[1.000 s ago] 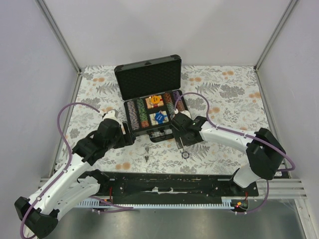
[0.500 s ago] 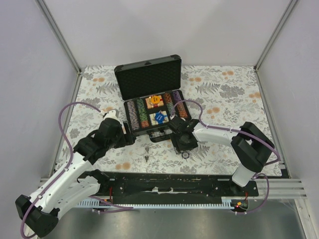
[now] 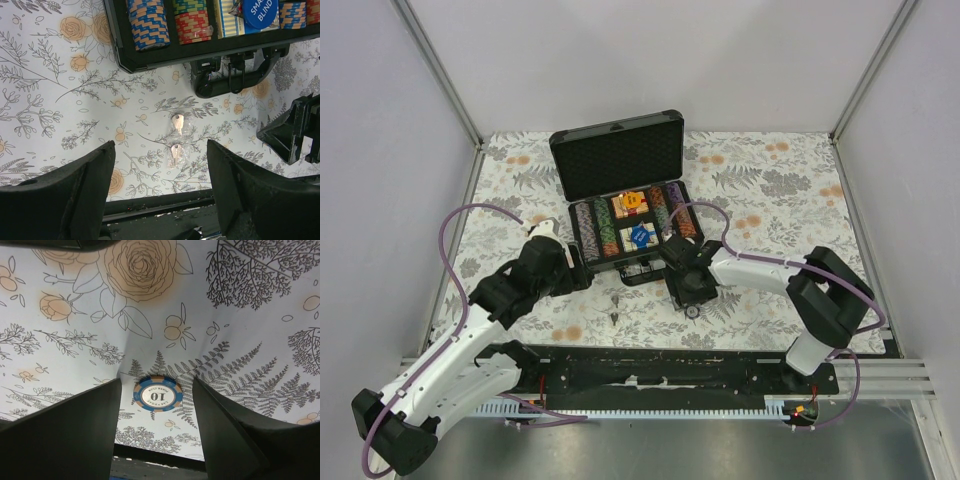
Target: Pack up texas hold em set
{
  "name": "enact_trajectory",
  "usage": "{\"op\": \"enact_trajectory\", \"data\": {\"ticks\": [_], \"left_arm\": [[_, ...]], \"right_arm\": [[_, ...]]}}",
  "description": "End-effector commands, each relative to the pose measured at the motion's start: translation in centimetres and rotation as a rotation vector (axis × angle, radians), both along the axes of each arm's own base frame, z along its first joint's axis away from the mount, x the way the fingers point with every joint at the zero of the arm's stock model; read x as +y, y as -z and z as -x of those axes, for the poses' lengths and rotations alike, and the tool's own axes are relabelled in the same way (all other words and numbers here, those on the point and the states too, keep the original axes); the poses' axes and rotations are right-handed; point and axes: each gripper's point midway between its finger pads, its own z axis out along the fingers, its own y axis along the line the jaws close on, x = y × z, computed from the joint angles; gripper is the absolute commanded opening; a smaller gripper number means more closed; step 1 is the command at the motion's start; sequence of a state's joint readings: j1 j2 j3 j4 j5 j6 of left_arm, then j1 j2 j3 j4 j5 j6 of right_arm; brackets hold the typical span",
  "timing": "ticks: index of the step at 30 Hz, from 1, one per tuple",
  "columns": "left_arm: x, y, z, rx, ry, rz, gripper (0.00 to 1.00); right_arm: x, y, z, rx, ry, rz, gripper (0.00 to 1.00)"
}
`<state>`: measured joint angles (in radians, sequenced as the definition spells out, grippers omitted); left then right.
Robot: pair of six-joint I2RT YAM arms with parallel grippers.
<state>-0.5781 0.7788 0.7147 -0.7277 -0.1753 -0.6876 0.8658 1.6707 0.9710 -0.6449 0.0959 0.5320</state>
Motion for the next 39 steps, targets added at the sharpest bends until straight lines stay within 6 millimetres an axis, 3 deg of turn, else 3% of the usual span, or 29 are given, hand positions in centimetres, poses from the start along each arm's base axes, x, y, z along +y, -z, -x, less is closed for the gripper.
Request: {"op": "enact_trajectory", "data": {"ticks": [1,7,12,18,24,30,39], "left_arm": [[-0.4,-0.8,-0.7,-0.033,-0.01,0.032,0.79],[-0.4,-0.7,-0.6,-0.033,-0.011,0.033,0.79],[-0.4,-0.8,-0.6,-0.033,-0.01,0.036,0.79],[-0.6,-0.8,-0.7,-0.032,-0.01,0.044,0.79],[-0.7,-0.7,-0.6,-0.028,-0.007,0.048,0.79],[-1.5,-0.4,-0.5,-0.02,0.023,0.079,0.79],[-5.9,-1.6,-0.7,-0.035,0.154,0.267,0.79]], "right_arm": [[-1.5,1.5,3.0,0.124,0.024,0.032,0.66],[-1.8,1.8,3.3,0.143,0.017,0.056,0.65],[-2.1,2.4,3.8,0.168,0.011,0.09,0.57],[-2.1,2.8,4.1,0.173,0.006,0.117,0.53],[-1.9,2.5,3.6,0.146,0.019,0.116,0.46],[-0.6,1.3,2.3,0.062,0.042,0.04,0.45],[1.5,-3.4,0.0,-0.061,0.108,-0.117,0.48]]}}
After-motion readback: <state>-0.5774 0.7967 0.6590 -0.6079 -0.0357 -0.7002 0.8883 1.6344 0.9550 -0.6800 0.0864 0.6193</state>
